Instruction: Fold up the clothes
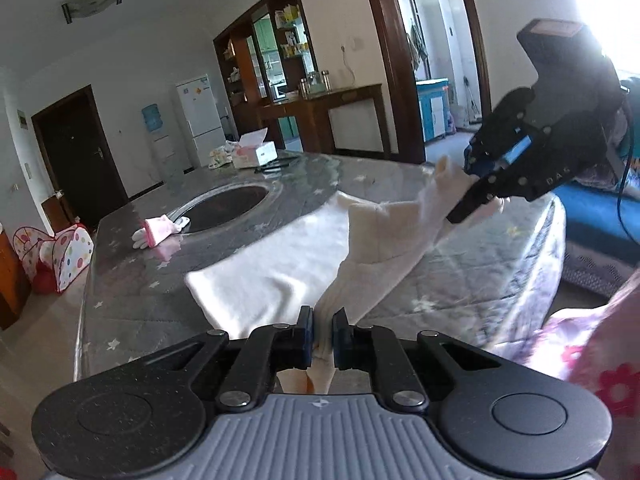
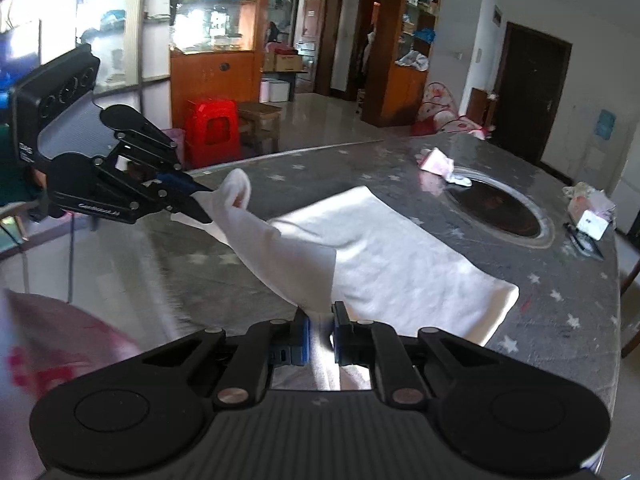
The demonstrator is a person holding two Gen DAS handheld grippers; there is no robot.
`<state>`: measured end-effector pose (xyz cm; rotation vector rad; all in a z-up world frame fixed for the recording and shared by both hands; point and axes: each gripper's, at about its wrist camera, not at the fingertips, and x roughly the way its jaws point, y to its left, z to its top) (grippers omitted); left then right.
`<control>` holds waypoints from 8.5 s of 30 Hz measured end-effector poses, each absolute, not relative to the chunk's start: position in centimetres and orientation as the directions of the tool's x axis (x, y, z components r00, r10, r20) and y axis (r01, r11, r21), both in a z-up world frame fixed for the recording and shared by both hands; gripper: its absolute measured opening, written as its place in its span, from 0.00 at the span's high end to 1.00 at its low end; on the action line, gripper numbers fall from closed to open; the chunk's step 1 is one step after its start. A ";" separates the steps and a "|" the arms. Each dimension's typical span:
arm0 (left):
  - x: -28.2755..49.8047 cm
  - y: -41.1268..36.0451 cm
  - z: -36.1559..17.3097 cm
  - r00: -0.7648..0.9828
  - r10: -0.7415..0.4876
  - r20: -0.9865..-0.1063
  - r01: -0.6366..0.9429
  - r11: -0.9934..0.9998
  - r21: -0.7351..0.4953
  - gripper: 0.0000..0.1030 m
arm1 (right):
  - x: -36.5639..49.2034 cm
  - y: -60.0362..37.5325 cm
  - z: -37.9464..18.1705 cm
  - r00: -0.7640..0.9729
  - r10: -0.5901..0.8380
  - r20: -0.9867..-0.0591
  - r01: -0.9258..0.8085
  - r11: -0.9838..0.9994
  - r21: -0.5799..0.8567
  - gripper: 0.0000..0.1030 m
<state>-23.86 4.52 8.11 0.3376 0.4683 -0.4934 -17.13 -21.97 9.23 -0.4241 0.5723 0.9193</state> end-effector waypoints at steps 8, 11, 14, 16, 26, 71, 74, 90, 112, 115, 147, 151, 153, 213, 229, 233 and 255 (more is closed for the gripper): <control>-26.1 3.3 11.5 0.812 -0.371 -0.450 0.505 0.833 0.225 0.91 | -19.0 -22.8 12.9 0.477 0.626 -0.617 -0.846 0.518 -0.128 0.92; -24.2 3.3 11.9 0.820 -0.363 -0.443 0.495 0.838 0.229 0.91 | -17.9 -22.8 13.8 0.496 0.628 -0.600 -0.837 0.529 -0.139 0.92; -21.7 3.4 12.0 0.816 -0.359 -0.453 0.492 0.843 0.218 0.91 | -15.6 -22.4 13.8 0.503 0.618 -0.604 -0.829 0.543 -0.134 0.92; -20.0 3.6 11.7 0.809 -0.359 -0.465 0.496 0.841 0.215 0.91 | -14.1 -22.2 13.8 0.506 0.611 -0.609 -0.824 0.552 -0.130 0.92; -8.9 4.2 8.0 0.757 -0.293 -0.585 0.458 0.875 0.154 0.90 | -5.0 -19.9 9.5 0.497 0.546 -0.675 -0.787 0.610 -0.086 0.91; -14.5 1.4 4.2 0.709 -0.356 -0.609 0.467 0.884 0.028 0.63 | -6.5 -24.4 5.9 0.754 0.334 -0.566 -0.474 0.873 -0.115 0.97; -14.2 1.5 3.6 0.689 -0.359 -0.630 0.470 0.882 0.011 0.63 | -5.8 -24.4 4.6 0.748 0.283 -0.600 -0.446 0.884 -0.139 0.96; -8.9 3.7 5.8 0.728 -0.358 -0.585 0.370 0.923 -0.105 0.65 | -4.7 -22.8 4.4 0.696 0.409 -0.590 -0.527 0.849 -0.033 0.76; -2.2 3.2 3.6 0.718 -0.251 -0.649 0.262 0.962 -0.082 0.67 | 0.3 -21.0 1.4 0.637 0.414 -0.650 -0.493 0.867 0.069 0.75; -2.0 3.1 3.3 0.717 -0.234 -0.656 0.251 0.965 -0.070 0.66 | 0.3 -21.3 1.6 0.641 0.416 -0.645 -0.484 0.871 0.082 0.74; -5.6 -1.3 4.1 0.766 0.046 -0.642 0.168 0.949 0.268 0.51 | -7.5 -22.8 2.7 0.608 0.491 -0.624 -0.577 0.813 0.077 0.55; -6.4 -1.1 4.3 0.758 0.048 -0.650 0.153 0.956 0.249 0.50 | -8.4 -22.7 3.3 0.605 0.508 -0.612 -0.602 0.796 0.066 0.55; -6.7 -0.9 4.3 0.749 0.052 -0.660 0.141 0.962 0.236 0.48 | -8.8 -22.7 3.3 0.601 0.512 -0.615 -0.610 0.790 0.061 0.55; -7.8 6.2 4.1 0.747 -0.028 -0.664 -0.046 0.995 -0.092 0.50 | -11.7 -24.1 2.5 0.553 0.520 -0.651 -0.651 0.757 0.052 0.47; -7.4 6.4 4.0 0.772 -0.124 -0.624 0.021 0.985 -0.171 0.65 | -11.5 -23.9 2.4 0.553 0.522 -0.650 -0.646 0.761 0.061 0.45; -6.7 5.6 3.4 0.767 -0.106 -0.632 0.024 0.990 -0.137 0.86 | -11.5 -24.0 2.4 0.550 0.522 -0.651 -0.648 0.760 0.062 0.44; -6.4 2.2 3.9 0.778 0.034 -0.628 0.042 0.994 0.105 0.69 | -5.7 -24.0 3.2 0.578 0.527 -0.624 -0.607 0.788 0.103 0.49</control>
